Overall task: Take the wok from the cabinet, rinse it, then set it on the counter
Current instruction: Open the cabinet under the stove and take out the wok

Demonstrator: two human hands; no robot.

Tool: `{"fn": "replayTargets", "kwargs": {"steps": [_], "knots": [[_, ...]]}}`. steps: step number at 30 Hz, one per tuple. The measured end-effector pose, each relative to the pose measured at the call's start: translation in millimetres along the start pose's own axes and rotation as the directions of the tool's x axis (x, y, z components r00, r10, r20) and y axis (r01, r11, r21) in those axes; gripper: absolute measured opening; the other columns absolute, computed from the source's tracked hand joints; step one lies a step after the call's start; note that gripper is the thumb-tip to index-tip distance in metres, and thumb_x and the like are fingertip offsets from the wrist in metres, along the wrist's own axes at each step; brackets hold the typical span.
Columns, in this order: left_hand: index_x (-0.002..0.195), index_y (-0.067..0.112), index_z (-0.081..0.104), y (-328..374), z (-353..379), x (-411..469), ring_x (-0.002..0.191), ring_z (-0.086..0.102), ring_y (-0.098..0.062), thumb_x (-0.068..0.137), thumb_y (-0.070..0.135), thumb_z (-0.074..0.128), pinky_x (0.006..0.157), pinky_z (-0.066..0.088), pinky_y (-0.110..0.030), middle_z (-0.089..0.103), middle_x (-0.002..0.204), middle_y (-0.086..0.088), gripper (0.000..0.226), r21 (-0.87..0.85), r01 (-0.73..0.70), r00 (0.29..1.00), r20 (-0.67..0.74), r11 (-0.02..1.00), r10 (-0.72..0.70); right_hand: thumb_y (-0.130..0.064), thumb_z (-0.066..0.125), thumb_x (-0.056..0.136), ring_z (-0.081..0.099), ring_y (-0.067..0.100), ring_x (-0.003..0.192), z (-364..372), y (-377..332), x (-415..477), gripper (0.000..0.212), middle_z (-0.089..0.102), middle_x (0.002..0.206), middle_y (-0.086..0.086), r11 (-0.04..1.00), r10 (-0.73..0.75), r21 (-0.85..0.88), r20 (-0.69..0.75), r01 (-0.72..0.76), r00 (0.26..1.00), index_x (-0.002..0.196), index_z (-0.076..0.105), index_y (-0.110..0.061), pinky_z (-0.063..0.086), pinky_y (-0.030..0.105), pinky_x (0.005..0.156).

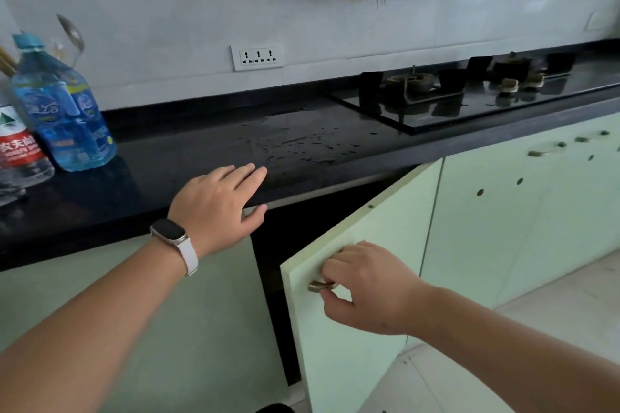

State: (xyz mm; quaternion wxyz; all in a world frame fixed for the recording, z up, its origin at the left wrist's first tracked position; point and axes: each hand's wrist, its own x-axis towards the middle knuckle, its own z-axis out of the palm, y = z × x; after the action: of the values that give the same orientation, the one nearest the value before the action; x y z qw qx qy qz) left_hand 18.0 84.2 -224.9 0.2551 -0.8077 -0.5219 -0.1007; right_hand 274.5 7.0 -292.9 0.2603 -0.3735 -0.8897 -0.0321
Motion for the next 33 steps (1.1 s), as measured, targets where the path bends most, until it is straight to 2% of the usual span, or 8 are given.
{"fn": "replayTargets", "kwargs": {"steps": [4, 7, 10, 16, 19, 24, 28, 33], "knots": [[0.138, 0.015, 0.053, 11.1, -4.8, 1.3, 0.121, 0.058, -0.034, 0.091, 0.048, 0.051, 0.086, 0.053, -0.049, 0.060, 0.136, -0.011, 0.058, -0.033, -0.127, 0.980, -0.161, 0.991, 0.120, -0.025, 0.058, 0.081, 0.038, 0.013, 0.058, -8.7, 4.0, -22.9, 0.016, 0.050, 0.060, -0.009, 0.999, -0.030, 0.032, -0.029, 0.031, 0.999, 0.069, 0.053, -0.016, 0.043, 0.027, 0.064], [0.136, 0.013, 0.057, 40.8, -14.4, 5.7, 0.125, 0.056, -0.033, 0.090, 0.049, 0.057, 0.101, 0.044, -0.049, 0.058, 0.138, -0.011, 0.058, -0.075, -0.409, 0.874, -0.320, 0.909, 0.367, -0.023, 0.060, 0.081, 0.033, 0.013, 0.060, -14.6, 7.8, -35.6, 0.016, 0.048, 0.061, -0.007, 0.997, -0.067, 0.035, -0.049, 0.069, 0.997, 0.069, 0.053, -0.015, 0.034, 0.021, 0.066], [0.138, 0.015, 0.055, 75.6, -22.8, 11.2, 0.131, 0.051, -0.030, 0.095, 0.055, 0.045, 0.102, 0.045, -0.046, 0.053, 0.144, -0.010, 0.060, -0.159, -0.621, 0.770, -0.308, 0.767, 0.559, -0.022, 0.061, 0.082, 0.033, 0.015, 0.060, -20.6, 11.4, -48.3, 0.019, 0.048, 0.062, -0.004, 0.994, -0.096, 0.051, -0.067, 0.099, 0.993, 0.068, 0.052, -0.013, 0.032, 0.022, 0.066], [0.144, 0.017, 0.045, 121.7, -12.0, 16.6, 0.138, 0.044, -0.027, 0.096, 0.062, 0.024, 0.104, 0.044, -0.046, 0.046, 0.150, -0.008, 0.069, -0.326, -0.708, 0.704, -0.263, 0.626, 0.660, -0.022, 0.065, 0.083, 0.041, 0.022, 0.068, -40.8, 15.4, -93.6, 0.019, 0.051, 0.073, 0.002, 0.998, -0.005, 0.059, -0.077, 0.010, 0.997, 0.074, 0.057, -0.007, 0.043, 0.030, 0.069], [0.145, 0.011, 0.041, 149.1, -3.9, 15.7, 0.138, 0.043, -0.026, 0.093, 0.066, 0.028, 0.104, 0.045, -0.046, 0.043, 0.151, -0.011, 0.076, -0.399, -0.720, 0.688, -0.308, 0.568, 0.657, -0.028, 0.068, 0.083, 0.058, 0.026, 0.086, -59.9, 17.0, -120.5, 0.024, 0.061, 0.096, 0.005, 0.992, 0.121, 0.046, -0.078, -0.118, 0.990, 0.097, 0.064, -0.009, 0.052, 0.041, 0.076], [0.140, 0.002, 0.044, 200.6, 4.5, 15.4, 0.143, 0.034, -0.026, 0.092, 0.063, 0.041, 0.111, 0.038, -0.045, 0.040, 0.151, -0.016, 0.078, -0.496, -0.722, 0.689, -0.458, 0.482, 0.562, -0.043, 0.064, 0.087, 0.058, 0.026, 0.116, -100.7, 6.7, -162.0, 0.055, 0.053, 0.131, 0.007, 0.977, 0.212, 0.046, -0.065, -0.209, 0.975, 0.131, 0.045, -0.017, 0.054, 0.037, 0.091], [0.140, -0.002, 0.041, 249.7, 12.4, 16.9, 0.146, 0.029, -0.029, 0.087, 0.061, 0.054, 0.115, 0.032, -0.047, 0.037, 0.152, -0.018, 0.083, -0.492, -0.727, 0.687, -0.541, 0.480, 0.485, -0.044, 0.062, 0.090, 0.059, 0.027, 0.116, -122.5, -1.3, -184.7, 0.057, 0.052, 0.135, 0.010, 0.970, 0.232, -0.044, -0.093, -0.237, 0.968, 0.136, 0.042, -0.016, 0.054, 0.035, 0.093], [0.133, -0.002, 0.049, 308.4, 6.8, 26.1, 0.139, 0.038, -0.033, 0.086, 0.062, 0.054, 0.113, 0.034, -0.046, 0.049, 0.142, -0.020, 0.080, -0.547, -0.673, 0.734, -0.577, 0.498, 0.357, -0.030, 0.065, 0.088, 0.055, 0.021, 0.129, -141.8, 15.6, -216.9, 0.040, 0.060, 0.139, 0.005, 0.906, 0.296, -0.271, -0.138, -0.324, 0.945, 0.125, 0.064, -0.014, 0.048, 0.034, 0.105]]}}
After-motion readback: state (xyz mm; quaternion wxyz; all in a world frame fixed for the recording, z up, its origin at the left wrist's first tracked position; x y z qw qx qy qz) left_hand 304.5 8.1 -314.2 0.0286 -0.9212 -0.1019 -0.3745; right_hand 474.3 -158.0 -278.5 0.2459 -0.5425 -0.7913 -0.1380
